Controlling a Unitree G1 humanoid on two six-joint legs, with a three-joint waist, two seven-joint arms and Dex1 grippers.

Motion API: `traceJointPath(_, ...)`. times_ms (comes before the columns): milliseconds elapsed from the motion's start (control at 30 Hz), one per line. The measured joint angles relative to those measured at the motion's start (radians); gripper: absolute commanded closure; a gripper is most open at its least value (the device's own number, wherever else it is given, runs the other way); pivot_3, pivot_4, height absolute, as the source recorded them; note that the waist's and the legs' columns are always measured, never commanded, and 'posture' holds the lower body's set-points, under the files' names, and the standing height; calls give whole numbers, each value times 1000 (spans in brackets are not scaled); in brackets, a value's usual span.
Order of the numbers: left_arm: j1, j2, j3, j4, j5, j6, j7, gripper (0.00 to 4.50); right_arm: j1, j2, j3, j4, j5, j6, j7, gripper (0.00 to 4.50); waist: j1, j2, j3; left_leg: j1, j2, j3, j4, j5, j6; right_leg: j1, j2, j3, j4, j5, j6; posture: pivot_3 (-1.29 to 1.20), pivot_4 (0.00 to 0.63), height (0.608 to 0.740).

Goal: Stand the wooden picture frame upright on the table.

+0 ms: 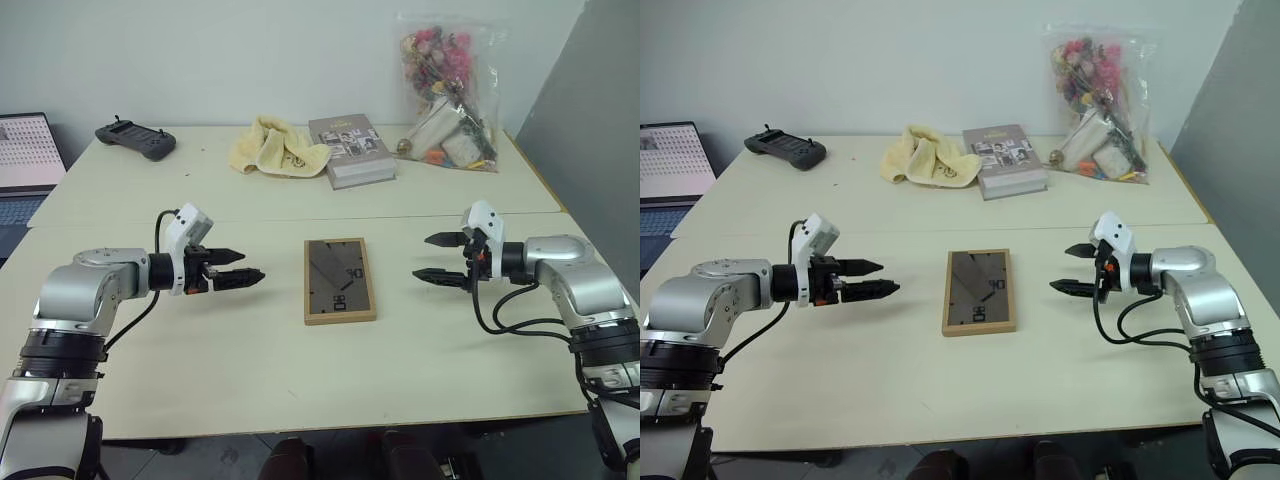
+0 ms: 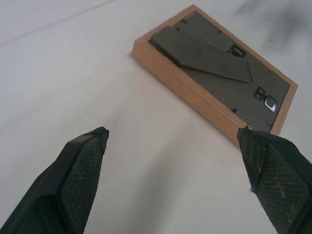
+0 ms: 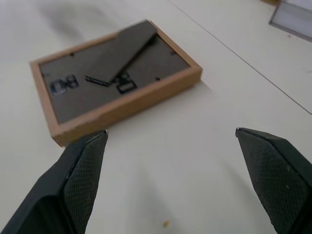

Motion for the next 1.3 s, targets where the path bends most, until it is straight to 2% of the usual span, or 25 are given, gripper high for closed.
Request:
traceJointPath(200, -64, -53, 54, 90, -157, 358, 11, 0, -11, 61, 36, 65, -56, -95, -14, 31, -1, 0, 0, 0, 0, 0, 1, 0, 0, 0, 0, 0, 0, 0, 0, 0, 150, 740)
traceJointPath(300, -77, -61, 58, 134, -188, 450, 10, 0, -11, 76, 52, 68, -68, -109, -13, 31, -3, 0, 0, 0, 0, -1, 1, 0, -1, 0, 0, 0, 0, 0, 0, 0, 150, 740)
traceJointPath(533, -76, -106, 40, 187, -185, 486, 27, 0, -7, 142, 98, 98, -119, -150, -50, 31, -2, 0, 0, 0, 0, -1, 1, 3, -5, 0, 0, 0, 0, 0, 0, 0, 150, 740)
traceJointPath(633, -76, -115, 29, 194, -179, 486, 35, 0, -3, 155, 110, 111, -135, -158, -54, 543, -2, 0, 0, 0, 0, -1, 1, 3, -5, 0, 0, 0, 1, 0, 0, 0, 150, 740)
traceJointPath(1200, -92, -213, 10, 269, -165, 448, 32, 0, -10, 313, 172, 178, -192, -179, -98, 4425, 0, 0, -1, 1, -1, -1, 1, 3, -5, 1, 0, 0, 1, 0, 0, 0, 150, 740)
traceJointPath(1300, -100, -221, -7, 301, -157, 425, 14, 0, -11, 322, 187, 183, -207, -202, -99, 4466, 1, 1, -3, 4, -2, -1, 1, 3, -5, 3, -1, 1, 1, 0, 0, 0, 150, 740)
